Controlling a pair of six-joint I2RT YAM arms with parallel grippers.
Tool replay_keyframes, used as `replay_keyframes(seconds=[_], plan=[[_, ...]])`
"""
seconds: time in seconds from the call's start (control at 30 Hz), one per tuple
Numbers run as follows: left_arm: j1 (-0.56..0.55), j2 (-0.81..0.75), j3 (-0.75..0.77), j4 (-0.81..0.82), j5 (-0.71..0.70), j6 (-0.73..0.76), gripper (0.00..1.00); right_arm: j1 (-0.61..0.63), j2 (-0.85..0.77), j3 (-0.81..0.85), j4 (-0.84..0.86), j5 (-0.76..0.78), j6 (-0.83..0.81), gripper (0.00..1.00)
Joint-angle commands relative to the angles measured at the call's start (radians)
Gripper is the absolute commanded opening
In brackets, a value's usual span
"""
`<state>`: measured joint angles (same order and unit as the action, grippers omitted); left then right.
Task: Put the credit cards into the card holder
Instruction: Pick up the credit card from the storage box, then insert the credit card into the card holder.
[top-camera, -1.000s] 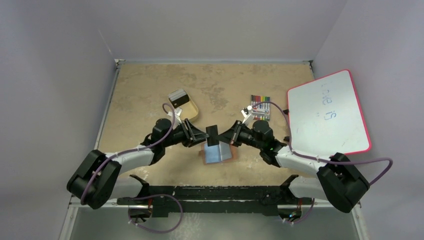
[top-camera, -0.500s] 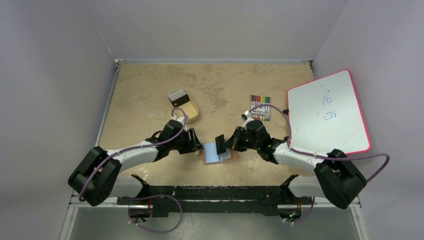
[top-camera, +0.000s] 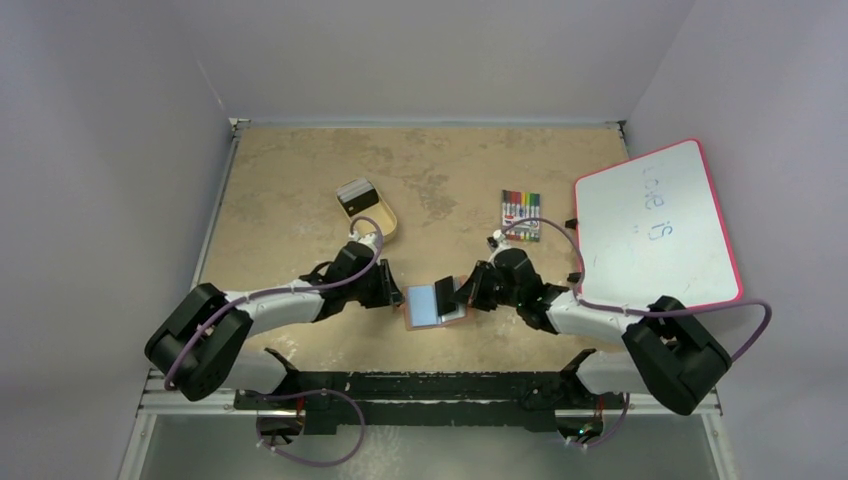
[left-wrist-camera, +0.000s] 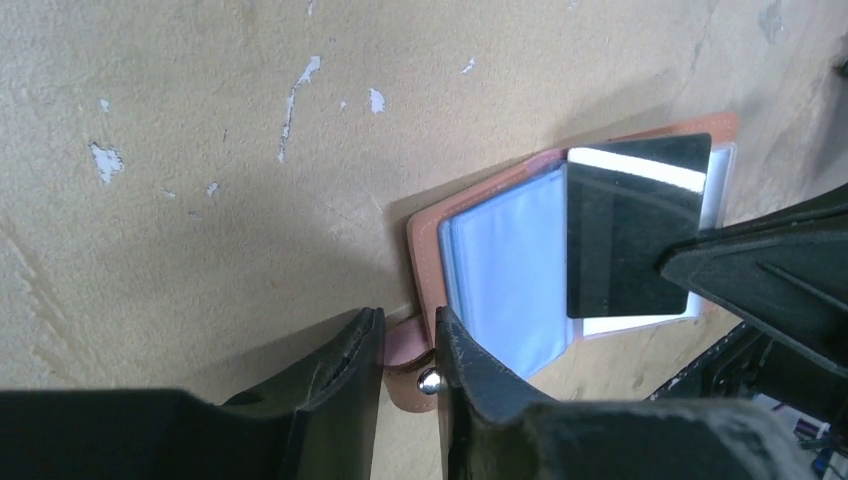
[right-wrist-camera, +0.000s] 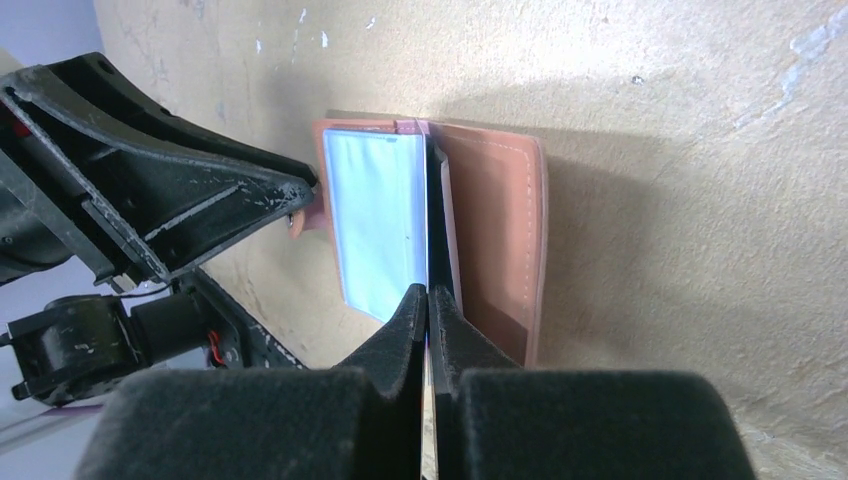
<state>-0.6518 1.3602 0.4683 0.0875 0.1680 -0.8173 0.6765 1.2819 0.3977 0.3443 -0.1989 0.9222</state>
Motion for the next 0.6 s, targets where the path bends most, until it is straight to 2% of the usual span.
replay_keyframes(seconds=[0.0, 0.1, 0.17, 0.57], plan=[[-0.01, 0.014, -0.005, -0.023, -0.046, 0.016, 0.19, -0.002, -0.032, -0.054, 0.099, 0.008, 0.047, 0.0], [-0.011, 0.007, -0.026, 0.007, -0.047, -0.009, 0.05, -0.005, -0.034, -0.075, 0.126, -0.008, 0.066, 0.0], [-0.012, 0.003, -0.039, 0.024, -0.049, -0.027, 0.0, -0.005, -0.036, -0.088, 0.143, -0.015, 0.076, 0.0], [-0.014, -0.008, -0.079, 0.063, -0.078, -0.063, 0.0, -0.008, -0.065, -0.142, 0.242, -0.051, 0.09, 0.0]])
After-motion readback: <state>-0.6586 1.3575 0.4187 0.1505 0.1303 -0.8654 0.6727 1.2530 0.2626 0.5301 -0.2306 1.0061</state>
